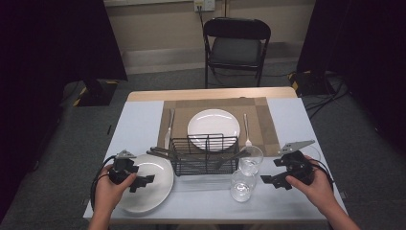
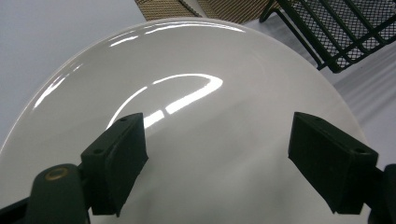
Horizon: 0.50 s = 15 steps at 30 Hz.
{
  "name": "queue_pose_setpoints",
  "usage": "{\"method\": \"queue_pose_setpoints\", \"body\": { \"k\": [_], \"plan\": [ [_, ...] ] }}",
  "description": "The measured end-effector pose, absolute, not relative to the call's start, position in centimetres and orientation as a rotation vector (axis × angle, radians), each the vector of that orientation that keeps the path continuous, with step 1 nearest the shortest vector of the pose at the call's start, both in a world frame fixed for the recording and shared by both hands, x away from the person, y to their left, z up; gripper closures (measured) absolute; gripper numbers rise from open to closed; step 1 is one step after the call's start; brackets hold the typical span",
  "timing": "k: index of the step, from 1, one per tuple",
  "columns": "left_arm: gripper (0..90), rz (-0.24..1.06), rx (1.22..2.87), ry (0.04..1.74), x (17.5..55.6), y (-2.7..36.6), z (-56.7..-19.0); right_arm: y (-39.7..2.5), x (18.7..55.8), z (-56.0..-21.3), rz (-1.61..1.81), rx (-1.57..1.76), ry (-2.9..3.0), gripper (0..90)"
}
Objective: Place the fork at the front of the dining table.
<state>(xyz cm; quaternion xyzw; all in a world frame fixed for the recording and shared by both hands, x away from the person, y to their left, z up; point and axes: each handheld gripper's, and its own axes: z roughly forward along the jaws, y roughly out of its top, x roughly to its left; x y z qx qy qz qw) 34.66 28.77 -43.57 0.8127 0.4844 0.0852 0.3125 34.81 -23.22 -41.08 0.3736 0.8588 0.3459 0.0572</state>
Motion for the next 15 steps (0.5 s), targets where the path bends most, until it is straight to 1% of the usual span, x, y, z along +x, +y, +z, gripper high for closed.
{"method": "queue_pose_setpoints", "body": {
  "k": [15],
  "plan": [
    [19.0,0.229,2.139,1.286,34.79,28.85,-43.19,-22.62,33.99,-42.03,1.065,1.087,2.638,15.6]
  ]
}}
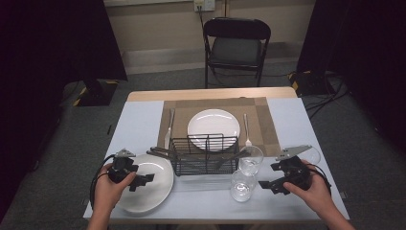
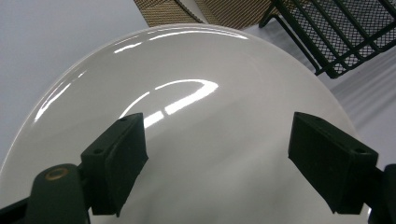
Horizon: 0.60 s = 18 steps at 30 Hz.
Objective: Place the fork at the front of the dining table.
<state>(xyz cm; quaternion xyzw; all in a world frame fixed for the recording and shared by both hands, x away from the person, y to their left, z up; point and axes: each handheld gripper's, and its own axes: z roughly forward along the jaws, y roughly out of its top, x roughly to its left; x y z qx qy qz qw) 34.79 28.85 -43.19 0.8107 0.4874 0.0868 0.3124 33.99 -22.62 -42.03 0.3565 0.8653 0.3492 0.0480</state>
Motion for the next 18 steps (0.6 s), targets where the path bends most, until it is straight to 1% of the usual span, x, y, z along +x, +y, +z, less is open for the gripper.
{"method": "queue_pose_setpoints", "body": {
  "k": [14,18],
  "plan": [
    [19.0,0.234,2.144,1.294,34.3,29.7,-42.9,-22.0,33.4,-42.9,1.084,1.011,2.678,15.6],
    [19.0,0.241,2.116,1.295,34.1,29.8,-43.0,-21.7,33.2,-43.1,1.075,0.978,2.69,15.6]
  ]
}}
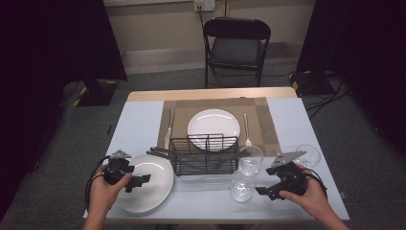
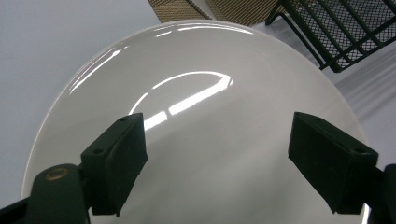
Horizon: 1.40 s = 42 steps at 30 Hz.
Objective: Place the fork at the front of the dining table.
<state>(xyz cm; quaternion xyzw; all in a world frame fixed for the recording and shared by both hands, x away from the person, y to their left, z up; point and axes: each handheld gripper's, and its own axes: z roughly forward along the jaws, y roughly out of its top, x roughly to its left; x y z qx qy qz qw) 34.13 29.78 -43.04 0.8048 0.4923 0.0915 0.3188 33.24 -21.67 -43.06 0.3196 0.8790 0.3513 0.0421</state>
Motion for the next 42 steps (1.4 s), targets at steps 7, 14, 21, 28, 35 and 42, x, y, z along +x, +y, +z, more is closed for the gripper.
{"method": "queue_pose_setpoints", "body": {
  "k": [7,14,21,28,35,42],
  "plan": [
    [18.6,0.236,2.102,1.283,34.0,29.7,-43.5,-21.6,33.1,-43.0,1.079,0.953,2.704,15.6],
    [18.5,0.254,2.094,1.276,33.8,30.0,-43.2,-21.4,32.7,-43.0,1.077,0.928,2.721,15.7],
    [18.5,0.25,2.096,1.279,33.7,30.1,-43.3,-21.3,32.1,-43.4,1.076,0.899,2.747,15.8],
    [18.5,0.247,2.099,1.279,33.6,30.0,-43.4,-20.9,31.8,-43.7,1.093,0.864,2.773,21.8],
    [18.6,0.235,2.103,1.284,33.6,30.1,-43.7,-20.5,31.6,-44.4,1.154,0.84,2.79,31.2],
    [18.6,0.231,2.096,1.301,33.5,30.2,-43.9,-20.1,31.5,-44.8,1.173,0.805,2.806,36.9]
  ]
}}
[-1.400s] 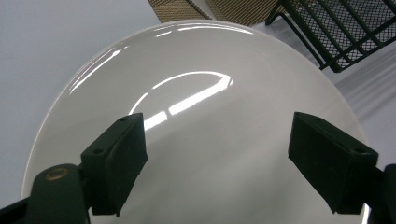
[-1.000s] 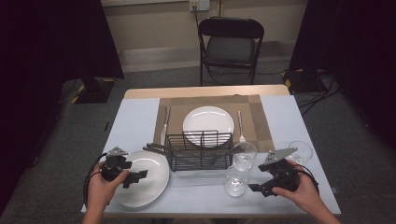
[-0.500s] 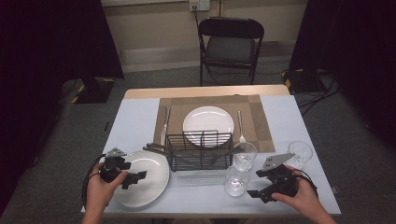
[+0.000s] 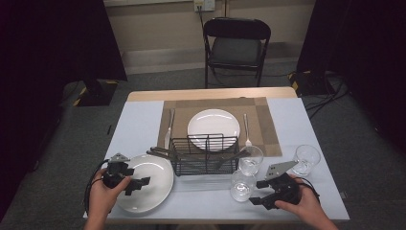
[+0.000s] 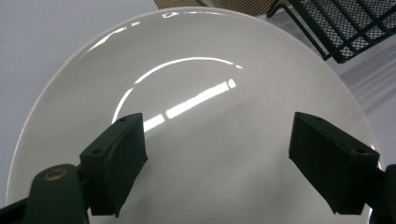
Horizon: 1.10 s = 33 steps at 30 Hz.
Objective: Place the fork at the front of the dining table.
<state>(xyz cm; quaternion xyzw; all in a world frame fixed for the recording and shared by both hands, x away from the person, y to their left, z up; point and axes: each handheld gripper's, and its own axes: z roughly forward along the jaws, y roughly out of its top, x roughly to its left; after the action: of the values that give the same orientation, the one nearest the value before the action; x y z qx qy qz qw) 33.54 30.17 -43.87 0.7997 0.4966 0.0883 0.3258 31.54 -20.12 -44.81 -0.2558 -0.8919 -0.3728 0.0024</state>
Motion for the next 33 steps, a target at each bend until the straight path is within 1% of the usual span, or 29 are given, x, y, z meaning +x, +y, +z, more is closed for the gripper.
{"method": "queue_pose_setpoints", "body": {
  "k": [2,33],
  "plan": [
    [18.6,0.226,2.103,1.296,33.55,30.15,-43.94,-19.85,31.52,-44.89,-1.183,-0.791,-2.793,39.2],
    [18.6,0.225,2.111,1.301,33.07,29.98,-44.18,-19.46,31.32,-45.03,-1.189,-0.754,-2.856,40.1]
  ]
}}
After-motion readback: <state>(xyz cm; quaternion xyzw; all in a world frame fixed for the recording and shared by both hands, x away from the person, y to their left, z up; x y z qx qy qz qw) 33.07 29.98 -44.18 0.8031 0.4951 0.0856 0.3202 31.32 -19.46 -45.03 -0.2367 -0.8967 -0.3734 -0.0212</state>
